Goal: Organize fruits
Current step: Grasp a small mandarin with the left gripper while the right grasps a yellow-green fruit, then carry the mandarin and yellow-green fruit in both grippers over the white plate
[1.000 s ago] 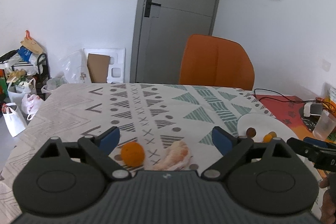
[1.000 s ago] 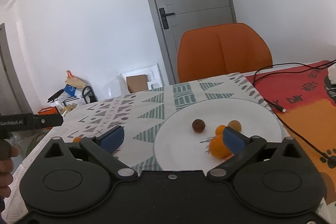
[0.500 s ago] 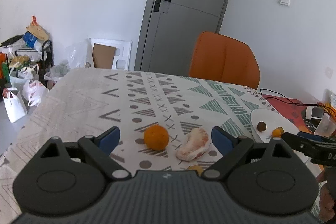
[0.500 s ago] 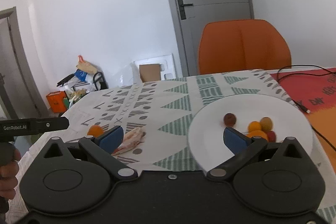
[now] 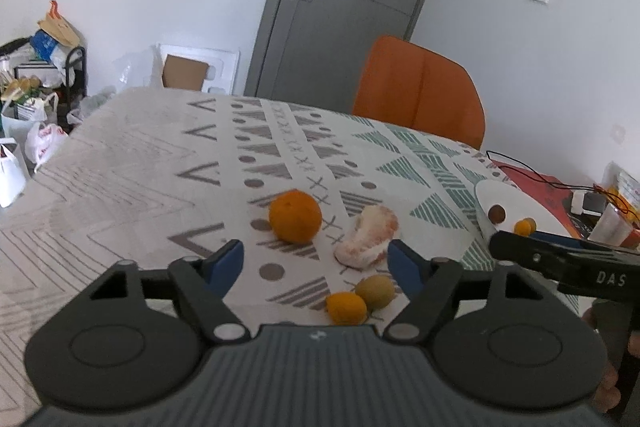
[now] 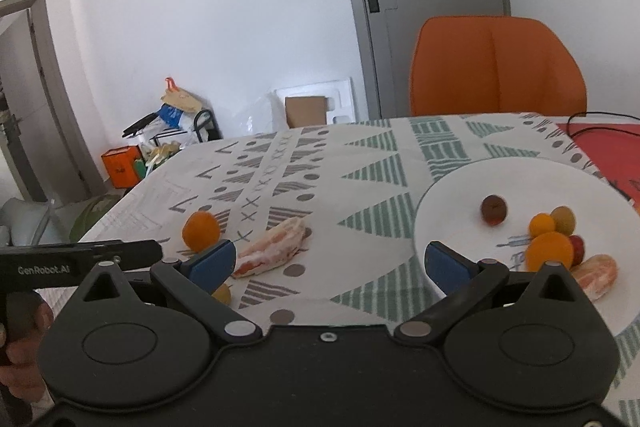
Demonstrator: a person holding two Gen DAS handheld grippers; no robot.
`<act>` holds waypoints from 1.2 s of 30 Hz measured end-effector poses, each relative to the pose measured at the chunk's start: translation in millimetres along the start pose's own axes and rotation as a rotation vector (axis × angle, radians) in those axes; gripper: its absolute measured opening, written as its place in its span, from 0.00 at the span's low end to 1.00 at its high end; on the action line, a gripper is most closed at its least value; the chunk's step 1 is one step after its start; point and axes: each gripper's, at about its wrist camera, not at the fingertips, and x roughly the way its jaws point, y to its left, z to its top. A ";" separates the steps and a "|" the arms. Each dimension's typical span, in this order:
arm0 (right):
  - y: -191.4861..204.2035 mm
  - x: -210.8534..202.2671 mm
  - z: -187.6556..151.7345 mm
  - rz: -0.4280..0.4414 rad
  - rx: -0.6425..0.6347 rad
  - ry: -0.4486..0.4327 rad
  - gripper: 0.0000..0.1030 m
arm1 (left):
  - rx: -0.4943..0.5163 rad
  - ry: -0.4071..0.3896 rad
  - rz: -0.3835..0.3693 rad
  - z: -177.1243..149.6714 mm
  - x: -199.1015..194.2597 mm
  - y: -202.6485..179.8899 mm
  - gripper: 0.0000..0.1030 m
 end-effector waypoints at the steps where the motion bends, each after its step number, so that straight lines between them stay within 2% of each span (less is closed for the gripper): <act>1: 0.1 1.5 -0.8 0.002 0.002 0.005 0.98 | -0.004 0.006 -0.006 -1.6 1.9 -0.1 0.70; 7: 2.1 10.2 -5.2 0.014 0.011 0.037 0.91 | -0.006 0.059 -0.045 -12.7 18.6 -3.2 0.60; 10: 5.7 13.3 -4.9 0.026 0.002 0.046 0.86 | 0.009 0.091 -0.065 -18.8 27.1 -5.5 0.40; 11: 7.0 14.4 -4.5 0.029 -0.001 0.047 0.84 | 0.024 0.085 -0.054 -20.1 27.6 -6.2 0.27; 12: 8.6 15.7 -3.9 0.034 -0.005 0.050 0.83 | 0.028 0.089 -0.048 -19.6 28.3 -5.8 0.23; 15: 15.6 22.4 -2.9 0.049 -0.021 0.069 0.78 | -0.013 0.087 -0.064 -16.4 26.1 2.1 0.23; 28: 55.2 50.7 -6.5 0.137 -0.094 0.150 0.67 | -0.086 0.034 0.002 -3.1 11.1 39.1 0.23; 30: 60.7 56.0 -7.4 0.143 -0.105 0.163 0.63 | -0.099 0.029 0.012 -1.9 9.2 44.0 0.23; 31: 63.2 58.4 -7.9 0.145 -0.111 0.169 0.57 | -0.102 0.027 0.015 -1.5 8.0 46.2 0.23; 32: 65.2 61.7 -8.8 0.147 -0.117 0.177 0.44 | -0.105 0.025 0.017 -0.6 6.8 48.0 0.23; 34: 68.6 64.2 -9.9 0.151 -0.129 0.179 0.27 | -0.110 0.023 0.020 0.4 5.0 49.8 0.23; 36: 69.3 60.8 -8.8 0.157 -0.131 0.179 0.25 | -0.107 0.019 0.023 1.6 2.6 49.5 0.23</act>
